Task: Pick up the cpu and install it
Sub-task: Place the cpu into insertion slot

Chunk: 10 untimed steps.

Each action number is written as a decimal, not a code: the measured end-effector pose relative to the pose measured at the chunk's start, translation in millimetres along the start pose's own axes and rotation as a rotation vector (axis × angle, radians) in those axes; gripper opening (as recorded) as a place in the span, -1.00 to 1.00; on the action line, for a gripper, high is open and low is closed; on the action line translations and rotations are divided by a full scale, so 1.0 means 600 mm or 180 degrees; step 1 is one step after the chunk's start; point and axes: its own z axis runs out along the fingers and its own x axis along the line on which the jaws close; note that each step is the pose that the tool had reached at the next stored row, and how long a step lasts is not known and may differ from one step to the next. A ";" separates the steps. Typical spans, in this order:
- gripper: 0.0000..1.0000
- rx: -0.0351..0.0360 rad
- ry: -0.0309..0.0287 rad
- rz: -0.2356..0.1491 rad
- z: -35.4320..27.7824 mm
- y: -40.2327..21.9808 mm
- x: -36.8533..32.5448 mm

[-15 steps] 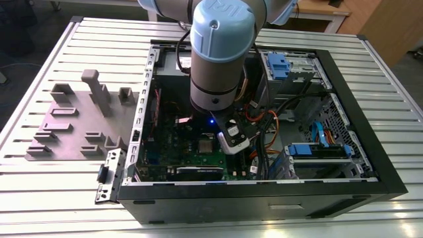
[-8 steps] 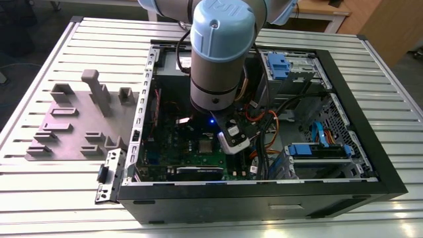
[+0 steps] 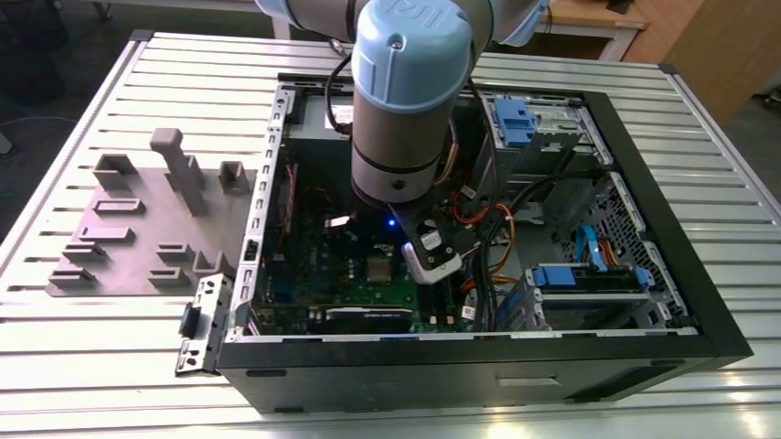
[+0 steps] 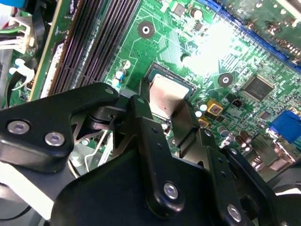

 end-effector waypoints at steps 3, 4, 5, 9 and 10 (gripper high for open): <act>-0.13 0.0000 0.0000 0.0009 0.000 0.000 0.000; -0.13 -0.0001 0.0000 0.0016 0.001 0.000 0.000; -0.13 -0.0004 0.0001 0.0020 0.001 0.000 0.000; -0.13 -0.0012 0.0000 0.0027 0.002 0.000 0.000; -0.13 -0.0012 0.0000 0.0027 0.002 0.000 0.000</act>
